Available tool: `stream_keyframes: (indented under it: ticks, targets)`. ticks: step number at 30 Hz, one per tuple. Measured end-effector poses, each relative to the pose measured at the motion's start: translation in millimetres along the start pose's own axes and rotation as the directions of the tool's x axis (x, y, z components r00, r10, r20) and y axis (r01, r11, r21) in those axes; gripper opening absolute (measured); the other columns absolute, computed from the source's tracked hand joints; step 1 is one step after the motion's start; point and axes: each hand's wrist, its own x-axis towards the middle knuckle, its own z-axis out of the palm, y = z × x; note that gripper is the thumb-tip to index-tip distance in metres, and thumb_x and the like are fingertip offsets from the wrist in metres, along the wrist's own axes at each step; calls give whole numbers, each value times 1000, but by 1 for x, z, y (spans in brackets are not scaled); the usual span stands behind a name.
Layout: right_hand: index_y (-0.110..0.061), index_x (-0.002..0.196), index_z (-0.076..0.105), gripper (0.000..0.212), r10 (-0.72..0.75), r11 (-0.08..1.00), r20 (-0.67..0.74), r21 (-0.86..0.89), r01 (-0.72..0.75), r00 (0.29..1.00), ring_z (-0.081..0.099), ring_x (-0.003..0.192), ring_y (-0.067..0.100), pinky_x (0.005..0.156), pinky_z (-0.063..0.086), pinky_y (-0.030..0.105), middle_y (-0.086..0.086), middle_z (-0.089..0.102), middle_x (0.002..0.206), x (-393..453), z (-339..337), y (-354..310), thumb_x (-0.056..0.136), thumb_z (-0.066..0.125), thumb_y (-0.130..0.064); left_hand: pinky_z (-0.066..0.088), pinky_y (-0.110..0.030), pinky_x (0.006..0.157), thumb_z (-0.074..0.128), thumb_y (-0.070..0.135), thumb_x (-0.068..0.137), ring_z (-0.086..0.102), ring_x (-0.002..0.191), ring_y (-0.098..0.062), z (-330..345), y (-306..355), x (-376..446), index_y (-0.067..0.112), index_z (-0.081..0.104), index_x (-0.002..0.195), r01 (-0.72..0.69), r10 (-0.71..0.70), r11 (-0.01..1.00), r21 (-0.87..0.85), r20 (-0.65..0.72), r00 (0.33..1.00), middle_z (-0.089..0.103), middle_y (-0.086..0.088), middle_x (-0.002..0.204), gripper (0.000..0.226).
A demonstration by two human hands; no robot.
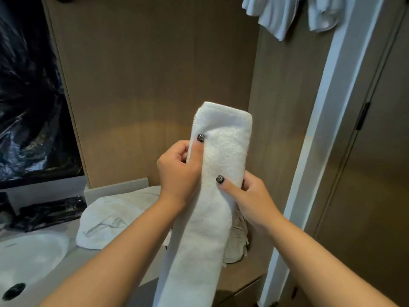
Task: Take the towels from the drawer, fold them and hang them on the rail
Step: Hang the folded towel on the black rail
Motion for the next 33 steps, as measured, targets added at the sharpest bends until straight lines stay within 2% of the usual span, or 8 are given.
stream_keyframes:
  ticks: [3, 7, 13, 16, 21, 26, 31, 33]
  targets:
    - [-13, 114, 65, 43, -107, 994, -37, -20, 106, 994, 70, 103, 17, 82, 58, 30, -1, 74, 110, 38, 7, -29, 78, 73, -35, 29, -27, 52, 59, 39, 95, 35, 55, -9, 2, 8, 43, 5, 51, 61, -42, 43, 995, -93, 8, 999, 39, -3, 54, 49]
    - [-15, 120, 63, 31, -229, 972, -31, -51, 227, 973, 69, 106, 18, 91, 55, 39, 0, 72, 114, 95, 15, -74, 91, 68, -24, 38, -20, 54, 57, 28, 99, 46, 59, -4, 2, 12, 109, 12, 60, 72, 20, 8, 954, -299, 91, 996, 54, 12, 60, 32]
    - [-11, 120, 63, 30, -415, 910, -97, -34, 413, 905, 70, 103, 21, 87, 56, 38, 4, 73, 112, 184, 11, -162, 92, 65, -21, 45, -14, 55, 58, 31, 91, 59, 60, -2, 13, 22, 200, 11, 65, 87, 74, 92, 875, -478, 316, 944, 64, 12, 66, 22]
    - [-8, 120, 63, 30, -490, 870, -144, -23, 493, 860, 71, 102, 22, 84, 58, 35, 5, 73, 111, 221, 10, -210, 93, 64, -20, 49, -17, 62, 73, 44, 78, 65, 73, -7, 20, 32, 238, 10, 68, 96, 60, 144, 888, -457, 398, 906, 70, 4, 81, 38]
    - [-4, 123, 60, 31, -613, 789, -194, -90, 608, 766, 68, 106, 29, 94, 54, 47, 13, 70, 116, 270, 14, -272, 96, 61, -18, 59, -32, 84, 85, 30, 74, 71, 101, -17, 45, 40, 286, 16, 60, 121, 53, 219, 902, -428, 559, 800, 74, 0, 112, 55]
    - [0, 112, 64, 26, -691, 723, -227, -194, 663, 687, 70, 91, 27, 81, 58, 41, 17, 71, 106, 305, 7, -314, 94, 64, -18, 60, -33, 84, 83, 23, 69, 73, 95, -13, 80, 43, 324, 20, 63, 115, -17, 269, 885, -465, 480, 835, 76, 6, 103, 50]
    - [1, 114, 62, 25, -752, 654, -317, -244, 716, 578, 67, 84, 24, 75, 57, 36, 15, 70, 105, 337, -11, -356, 95, 63, -15, 58, -28, 84, 87, 24, 67, 71, 97, -7, 104, 45, 365, 27, 61, 119, -91, 320, 915, -392, 570, 757, 74, 13, 107, 58]
    - [0, 119, 60, 28, -754, 643, -349, -215, 735, 557, 68, 86, 26, 73, 58, 36, 13, 69, 108, 352, -19, -370, 95, 63, -16, 58, -27, 84, 87, 28, 66, 70, 97, -5, 114, 44, 372, 30, 60, 118, -149, 343, 920, -364, 558, 756, 73, 16, 107, 58]
